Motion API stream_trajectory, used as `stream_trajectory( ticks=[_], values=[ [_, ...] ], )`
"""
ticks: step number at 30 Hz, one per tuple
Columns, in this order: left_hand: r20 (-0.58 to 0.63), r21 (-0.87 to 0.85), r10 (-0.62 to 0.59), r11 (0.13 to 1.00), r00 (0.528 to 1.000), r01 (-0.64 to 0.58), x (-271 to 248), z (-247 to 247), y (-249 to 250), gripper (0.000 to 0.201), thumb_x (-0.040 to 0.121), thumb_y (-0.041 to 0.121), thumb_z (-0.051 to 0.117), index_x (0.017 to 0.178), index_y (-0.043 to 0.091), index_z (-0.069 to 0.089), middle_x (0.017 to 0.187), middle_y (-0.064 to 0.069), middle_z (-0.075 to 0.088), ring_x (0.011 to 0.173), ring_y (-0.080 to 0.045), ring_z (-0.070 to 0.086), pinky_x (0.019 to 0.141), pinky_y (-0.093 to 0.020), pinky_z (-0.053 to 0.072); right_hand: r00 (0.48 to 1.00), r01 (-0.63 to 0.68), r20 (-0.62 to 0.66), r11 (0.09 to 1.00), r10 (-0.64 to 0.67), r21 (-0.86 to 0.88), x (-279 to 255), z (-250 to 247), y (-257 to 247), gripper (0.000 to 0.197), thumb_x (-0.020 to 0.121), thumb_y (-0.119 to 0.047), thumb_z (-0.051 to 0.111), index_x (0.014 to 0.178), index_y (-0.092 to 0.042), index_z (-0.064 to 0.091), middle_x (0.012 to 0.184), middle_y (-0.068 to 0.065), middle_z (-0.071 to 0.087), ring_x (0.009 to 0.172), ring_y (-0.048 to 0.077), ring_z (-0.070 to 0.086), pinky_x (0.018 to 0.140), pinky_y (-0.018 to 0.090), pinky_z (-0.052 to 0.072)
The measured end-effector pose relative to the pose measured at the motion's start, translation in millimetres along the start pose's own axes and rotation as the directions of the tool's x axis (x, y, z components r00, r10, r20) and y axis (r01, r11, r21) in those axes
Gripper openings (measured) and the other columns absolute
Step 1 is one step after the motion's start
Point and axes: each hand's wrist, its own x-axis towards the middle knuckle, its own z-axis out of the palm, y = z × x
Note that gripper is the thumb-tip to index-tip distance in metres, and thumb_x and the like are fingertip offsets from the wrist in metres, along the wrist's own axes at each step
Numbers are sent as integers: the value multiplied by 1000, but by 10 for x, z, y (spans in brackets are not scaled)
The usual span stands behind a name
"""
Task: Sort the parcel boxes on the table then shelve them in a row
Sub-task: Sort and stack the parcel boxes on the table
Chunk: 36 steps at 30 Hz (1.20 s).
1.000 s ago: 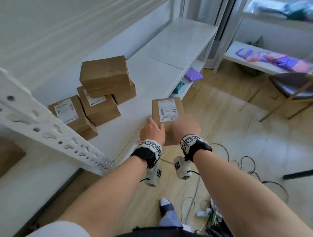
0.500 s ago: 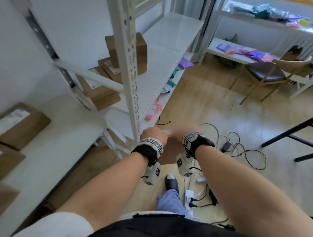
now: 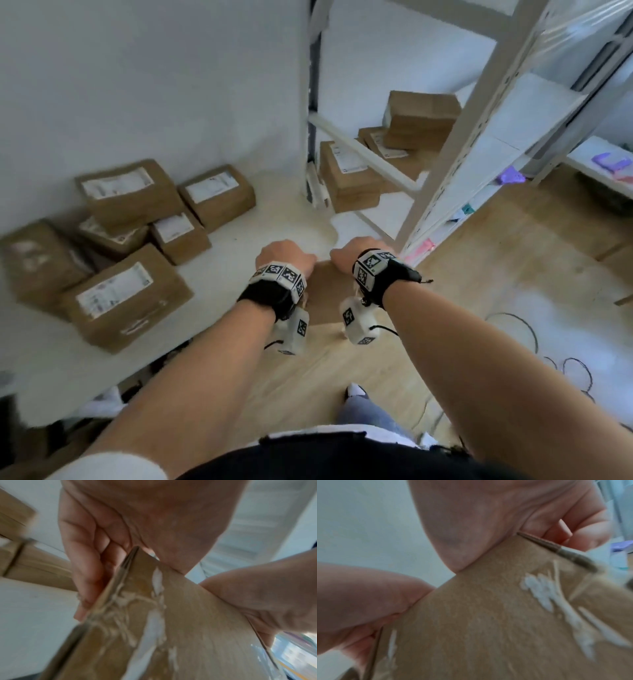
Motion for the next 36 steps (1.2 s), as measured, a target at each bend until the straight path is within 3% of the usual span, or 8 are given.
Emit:
stream_trajectory(
  ticks=[5, 10, 14, 18, 20, 26, 31, 36],
  values=[
    [-119, -99, -105, 991, 987, 94, 350, -363, -387, 47, 94, 49, 49, 103, 8, 69, 110, -15, 68, 97, -33, 63, 79, -34, 49, 987, 155, -19, 985, -157, -77, 354, -114, -735, 38, 90, -44, 38, 103, -18, 62, 105, 10, 65, 84, 26, 58, 65, 31, 37],
    [-189, -162, -193, 973, 963, 164, 888, -445, -593, 32, 96, 41, 50, 97, 10, 60, 103, -13, 69, 89, -31, 63, 70, -32, 45, 969, 239, -61, 971, -239, -7, 847, -19, -1198, 59, 89, -45, 40, 143, -20, 38, 124, 14, 61, 106, 34, 60, 72, 34, 42],
    [-134, -207, -259, 951, 956, 229, 1421, -428, -780, 38, 97, 35, 49, 122, 7, 53, 118, -13, 64, 109, -34, 61, 78, -35, 46, 961, 269, 72, 963, -267, -12, 1259, 167, -1449, 49, 95, -44, 45, 125, -8, 58, 122, 13, 62, 111, 33, 60, 72, 35, 39],
    [-27, -166, -187, 970, 982, 180, 1833, -207, -1027, 30, 96, 29, 49, 123, 20, 59, 129, -8, 61, 114, -30, 59, 96, -43, 50, 898, 376, 275, 924, -344, -69, 1536, 523, -1734, 51, 97, -39, 43, 140, -12, 43, 135, 13, 55, 111, 34, 60, 89, 41, 51],
    [21, -70, -193, 979, 981, 194, 1935, -65, -1130, 39, 97, 37, 48, 134, 29, 54, 148, -7, 45, 130, -31, 47, 108, -48, 40, 880, 411, 312, 904, -360, -115, 1641, 656, -1830, 51, 97, -36, 44, 143, -16, 35, 131, 15, 53, 103, 32, 61, 79, 38, 52],
    [-25, -20, -239, 971, 971, 239, 2042, 112, -1257, 60, 97, 45, 51, 152, 32, 31, 163, -5, 19, 146, -34, 23, 118, -53, 23, 868, 442, 295, 893, -399, -91, 1925, 752, -1934, 48, 95, -43, 48, 132, -14, 42, 86, 0, 48, 71, 16, 57, 56, 30, 51],
    [-30, -42, -279, 960, 960, 277, 1902, 119, -1233, 66, 96, 42, 54, 154, 28, 26, 164, -5, 15, 149, -34, 13, 121, -53, 15, 866, 469, 254, 877, -432, -107, 1858, 728, -1895, 43, 95, -39, 49, 128, -13, 43, 97, 4, 52, 78, 20, 61, 65, 33, 57],
    [-98, -106, -235, 969, 967, 225, 1532, 99, -1182, 63, 91, 38, 60, 148, 23, 38, 152, -5, 39, 141, -33, 30, 116, -50, 26, 893, 442, 139, 892, -428, -94, 1544, 696, -1689, 36, 95, -31, 47, 127, -16, 41, 100, 6, 60, 78, 23, 58, 63, 33, 50]
  ],
)
